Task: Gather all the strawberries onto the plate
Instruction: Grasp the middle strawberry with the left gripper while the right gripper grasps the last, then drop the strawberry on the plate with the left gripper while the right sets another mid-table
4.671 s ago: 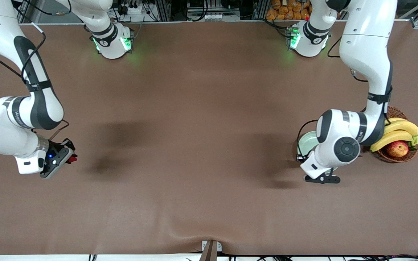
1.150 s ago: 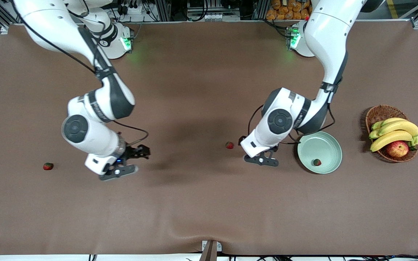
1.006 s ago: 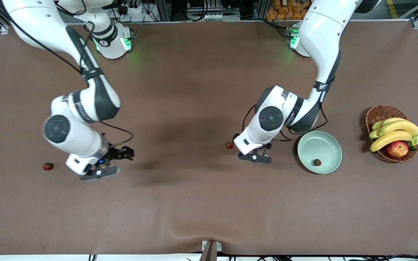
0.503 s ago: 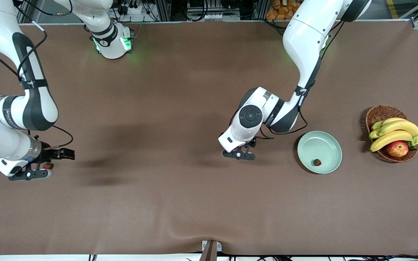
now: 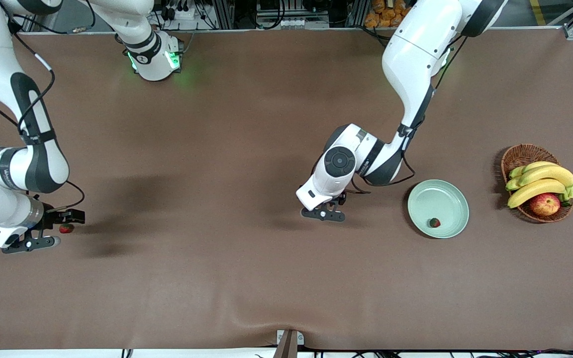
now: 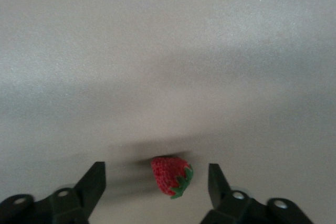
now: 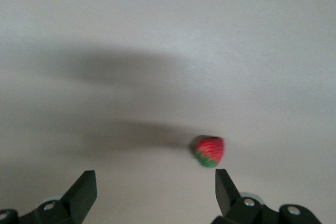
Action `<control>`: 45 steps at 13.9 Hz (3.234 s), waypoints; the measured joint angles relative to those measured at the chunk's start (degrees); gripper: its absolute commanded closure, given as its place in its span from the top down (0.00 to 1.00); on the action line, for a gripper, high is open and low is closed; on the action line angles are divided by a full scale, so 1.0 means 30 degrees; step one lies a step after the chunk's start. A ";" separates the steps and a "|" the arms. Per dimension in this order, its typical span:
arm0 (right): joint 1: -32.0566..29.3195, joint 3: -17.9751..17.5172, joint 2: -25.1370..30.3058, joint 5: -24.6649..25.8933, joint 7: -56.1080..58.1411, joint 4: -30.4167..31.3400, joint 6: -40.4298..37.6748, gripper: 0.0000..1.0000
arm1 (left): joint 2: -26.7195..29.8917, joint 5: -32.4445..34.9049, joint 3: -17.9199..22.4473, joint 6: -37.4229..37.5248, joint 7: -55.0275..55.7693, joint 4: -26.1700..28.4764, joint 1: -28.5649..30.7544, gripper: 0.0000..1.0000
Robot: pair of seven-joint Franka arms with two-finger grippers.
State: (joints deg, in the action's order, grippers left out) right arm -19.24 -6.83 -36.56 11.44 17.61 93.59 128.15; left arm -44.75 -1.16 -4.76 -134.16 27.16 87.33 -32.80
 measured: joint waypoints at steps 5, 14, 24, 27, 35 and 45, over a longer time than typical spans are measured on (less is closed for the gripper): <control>-0.1580 -0.0003 -0.1579 0.0000 0.1420 -0.0214 0.1479 1.00 | -0.0245 0.0000 -0.0003 -0.0242 0.0012 -0.0011 -0.0331 0.72; -0.1642 -0.0102 -0.2062 -0.0640 0.1463 -0.0289 0.1802 0.91 | -0.0476 0.0000 -0.0002 -0.0259 0.0013 -0.0012 -0.0463 0.48; -0.1663 -0.0095 -0.2372 -0.0658 0.1770 -0.0397 0.1843 0.00 | -0.0154 0.0000 0.0258 -0.0159 0.0012 -0.0611 -0.0132 0.16; -0.1661 -0.0135 -0.2371 -0.0658 0.2534 -0.0597 0.1859 0.00 | 0.0821 0.0001 0.0364 0.1246 -0.0062 -0.0584 0.0747 0.16; -0.1250 -0.3298 -0.0870 -0.0663 0.4562 -0.1192 -0.0931 0.00 | 0.2884 0.0234 0.0469 0.2374 -0.2779 0.1847 0.4671 0.18; 0.4573 -0.8265 -0.0561 -0.0769 0.0060 -0.1011 0.0014 0.00 | 0.5089 0.2216 0.0450 0.1768 -0.5050 0.5632 0.7968 0.24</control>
State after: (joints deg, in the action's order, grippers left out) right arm -5.52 -31.63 -38.24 9.14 17.79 90.56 128.19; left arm -29.49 5.49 -3.41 -128.86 12.01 104.22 -8.89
